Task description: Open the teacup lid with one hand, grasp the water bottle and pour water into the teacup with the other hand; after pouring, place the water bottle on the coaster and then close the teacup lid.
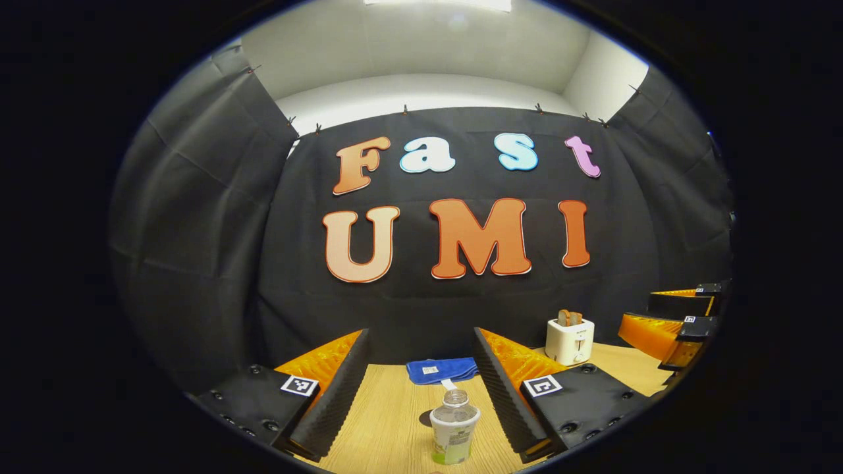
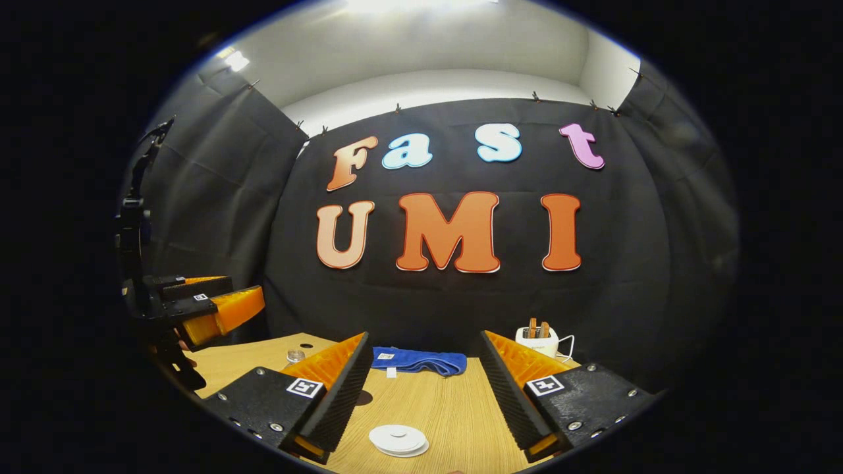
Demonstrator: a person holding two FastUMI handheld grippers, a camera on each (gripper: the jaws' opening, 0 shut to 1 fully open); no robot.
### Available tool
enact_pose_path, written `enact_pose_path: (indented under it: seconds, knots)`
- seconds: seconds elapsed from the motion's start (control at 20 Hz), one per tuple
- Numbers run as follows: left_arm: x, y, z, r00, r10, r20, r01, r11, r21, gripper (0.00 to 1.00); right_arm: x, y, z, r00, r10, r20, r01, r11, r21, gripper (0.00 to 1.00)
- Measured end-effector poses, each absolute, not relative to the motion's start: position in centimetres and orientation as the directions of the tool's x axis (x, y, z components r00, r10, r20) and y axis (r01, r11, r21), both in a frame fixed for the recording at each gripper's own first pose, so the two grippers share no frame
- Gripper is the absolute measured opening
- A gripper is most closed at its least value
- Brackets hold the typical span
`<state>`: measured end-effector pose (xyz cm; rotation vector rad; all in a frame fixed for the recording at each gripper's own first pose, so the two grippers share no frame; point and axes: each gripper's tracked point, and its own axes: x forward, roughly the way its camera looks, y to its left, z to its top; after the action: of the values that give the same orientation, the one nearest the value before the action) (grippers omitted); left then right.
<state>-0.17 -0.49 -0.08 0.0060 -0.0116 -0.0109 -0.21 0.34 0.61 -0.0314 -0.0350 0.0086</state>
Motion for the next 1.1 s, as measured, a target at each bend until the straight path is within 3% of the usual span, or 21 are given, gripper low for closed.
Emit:
enact_pose_path:
  seconds: [0.25,0.5,1.1]
  knots:
    - [-0.1,-0.7,-1.6,1.000,-0.027,-0.012,0.027,0.999,0.017,0.96,0.2,0.5,-1.2,1.000,0.018,-0.010,-0.018,1.000,-0.025,0.93]
    - [0.2,-1.2,-4.6,0.994,-0.069,-0.084,0.069,0.998,-0.001,0.96,1.5,1.0,-4.9,0.995,0.050,-0.087,-0.051,0.999,-0.014,0.74]
    - [0.1,-3.6,-12.0,0.970,-0.167,-0.176,0.172,0.985,0.017,0.93,3.2,2.1,-16.0,0.942,0.089,-0.324,-0.101,0.995,-0.021,0.74]
